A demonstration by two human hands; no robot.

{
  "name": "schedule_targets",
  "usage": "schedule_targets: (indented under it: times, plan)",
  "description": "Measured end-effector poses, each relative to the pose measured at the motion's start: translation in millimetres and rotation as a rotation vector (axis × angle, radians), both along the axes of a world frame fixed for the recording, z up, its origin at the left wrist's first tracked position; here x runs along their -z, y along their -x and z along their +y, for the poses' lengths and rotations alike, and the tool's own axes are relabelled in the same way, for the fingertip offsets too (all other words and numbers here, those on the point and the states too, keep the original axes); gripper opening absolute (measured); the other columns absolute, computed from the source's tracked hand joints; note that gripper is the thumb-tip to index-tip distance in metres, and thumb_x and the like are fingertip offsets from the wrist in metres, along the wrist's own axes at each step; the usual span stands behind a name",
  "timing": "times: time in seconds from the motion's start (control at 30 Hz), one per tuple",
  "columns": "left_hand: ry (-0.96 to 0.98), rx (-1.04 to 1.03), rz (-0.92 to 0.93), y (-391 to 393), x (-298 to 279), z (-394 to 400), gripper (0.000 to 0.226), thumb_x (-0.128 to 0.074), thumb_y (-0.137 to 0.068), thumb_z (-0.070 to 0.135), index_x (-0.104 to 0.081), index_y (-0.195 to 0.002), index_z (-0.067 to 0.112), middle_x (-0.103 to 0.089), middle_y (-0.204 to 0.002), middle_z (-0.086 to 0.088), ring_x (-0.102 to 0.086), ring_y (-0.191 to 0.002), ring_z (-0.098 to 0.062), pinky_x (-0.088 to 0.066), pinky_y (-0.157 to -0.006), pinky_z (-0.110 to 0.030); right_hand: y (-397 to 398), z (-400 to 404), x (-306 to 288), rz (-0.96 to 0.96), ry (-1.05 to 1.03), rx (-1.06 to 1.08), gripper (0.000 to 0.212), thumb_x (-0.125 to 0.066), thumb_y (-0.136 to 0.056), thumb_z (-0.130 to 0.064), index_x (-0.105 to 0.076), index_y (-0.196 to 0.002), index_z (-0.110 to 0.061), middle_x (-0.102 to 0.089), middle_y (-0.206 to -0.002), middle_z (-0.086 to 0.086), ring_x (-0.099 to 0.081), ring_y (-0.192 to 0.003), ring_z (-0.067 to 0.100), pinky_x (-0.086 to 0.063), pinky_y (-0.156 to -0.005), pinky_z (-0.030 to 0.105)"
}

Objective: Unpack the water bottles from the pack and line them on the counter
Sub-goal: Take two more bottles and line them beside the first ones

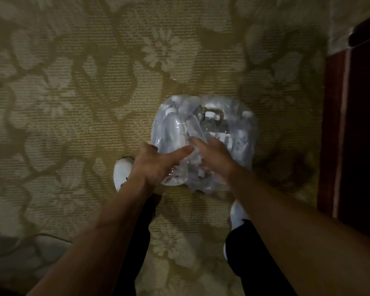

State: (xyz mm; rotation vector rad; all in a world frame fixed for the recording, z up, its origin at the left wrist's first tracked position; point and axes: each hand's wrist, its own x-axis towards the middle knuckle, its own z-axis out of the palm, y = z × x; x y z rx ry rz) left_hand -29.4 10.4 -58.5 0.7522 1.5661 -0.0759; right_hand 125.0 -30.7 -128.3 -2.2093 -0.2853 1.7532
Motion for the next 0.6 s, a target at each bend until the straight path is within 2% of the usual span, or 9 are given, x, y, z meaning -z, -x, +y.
schedule_targets:
  times: [0.07,0.1,0.17,0.2,0.27,0.33,0.4,0.5,0.6]
  plan:
    - [-0.002,-0.031,-0.023,-8,-13,-10,0.056,-0.085,-0.073,0.047,-0.073,-0.103,0.001,-0.079,-0.079,-0.01,-0.076,-0.066,-0.017,-0.058,-0.054,-0.024,-17,0,-27,0.079,0.017,0.006,0.048,-0.069,-0.079,-0.06,-0.071,-0.097,-0.016,-0.076,-0.098,0.012,-0.074,-0.082,0.026,-0.062,-0.066,0.035]
    - [0.018,-0.073,-0.054,-14,-23,-15,0.047,-0.081,-0.079,0.04,-0.073,-0.103,-0.001,-0.079,-0.078,-0.01,-0.075,-0.063,-0.017,-0.056,-0.052,-0.023,-23,-5,-42,0.099,0.034,0.019,0.043,-0.07,-0.083,-0.055,-0.07,-0.098,-0.015,-0.075,-0.098,0.012,-0.074,-0.078,0.025,-0.06,-0.059,0.029]
    - [0.068,-0.137,-0.107,-23,-45,-26,0.049,-0.081,-0.079,0.038,-0.072,-0.105,-0.003,-0.078,-0.081,-0.013,-0.076,-0.07,-0.023,-0.059,-0.061,-0.029,-29,-23,-81,0.163,0.075,0.096,0.045,-0.07,-0.084,-0.054,-0.067,-0.107,-0.015,-0.074,-0.103,0.01,-0.073,-0.074,0.023,-0.057,-0.052,0.023]
    - [0.089,-0.132,-0.118,-26,-56,-32,0.057,-0.083,-0.074,0.043,-0.071,-0.108,-0.002,-0.078,-0.088,-0.016,-0.077,-0.079,-0.029,-0.061,-0.071,-0.036,-32,-34,-101,0.203,0.087,0.146,0.048,-0.07,-0.084,-0.055,-0.065,-0.111,-0.016,-0.074,-0.105,0.009,-0.074,-0.074,0.024,-0.059,-0.057,0.026]
    - [0.127,-0.097,-0.155,-31,-87,-42,0.075,-0.086,-0.061,0.051,-0.07,-0.113,0.0,-0.077,-0.097,-0.02,-0.075,-0.091,-0.037,-0.06,-0.086,-0.049,-40,-57,-140,0.259,0.101,0.226,0.049,-0.071,-0.082,-0.057,-0.064,-0.112,-0.019,-0.076,-0.103,0.008,-0.076,-0.085,0.028,-0.061,-0.076,0.036]
    - [0.17,-0.109,-0.245,-36,-126,-54,0.086,-0.089,-0.062,0.046,-0.062,-0.127,-0.003,-0.075,-0.101,-0.019,-0.075,-0.083,-0.035,-0.06,-0.081,-0.048,-54,-72,-187,0.271,0.088,0.237,0.053,-0.071,-0.081,-0.06,-0.062,-0.116,-0.021,-0.075,-0.105,0.007,-0.075,-0.093,0.029,-0.058,-0.088,0.04]
    - [0.17,-0.164,-0.335,-46,-171,-64,0.088,-0.088,-0.071,0.034,-0.047,-0.139,-0.006,-0.069,-0.108,-0.023,-0.073,-0.08,-0.033,-0.058,-0.071,-0.042,-69,-83,-240,0.291,0.056,0.223,0.061,-0.071,-0.079,-0.062,-0.059,-0.124,-0.022,-0.073,-0.112,0.005,-0.075,-0.092,0.027,-0.059,-0.083,0.037]
    - [0.047,-0.252,-0.35,-71,-237,-79,0.069,-0.078,-0.076,0.023,-0.052,-0.137,0.004,-0.071,-0.112,-0.023,-0.068,-0.099,-0.041,-0.055,-0.076,-0.046,-97,-99,-313,0.356,-0.028,0.237,0.068,-0.075,-0.081,-0.051,-0.047,-0.137,-0.024,-0.064,-0.125,0.003,-0.076,-0.088,0.027,-0.061,-0.08,0.034]
    - [-0.096,-0.222,-0.38,-102,-303,-94,0.067,-0.072,-0.071,0.025,-0.056,-0.134,0.007,-0.074,-0.098,-0.01,-0.068,-0.091,-0.029,-0.049,-0.073,-0.038,-121,-117,-380,0.316,-0.176,0.198,0.058,-0.073,-0.087,-0.04,-0.045,-0.135,-0.023,-0.058,-0.134,0.004,-0.074,-0.097,0.03,-0.059,-0.09,0.039]
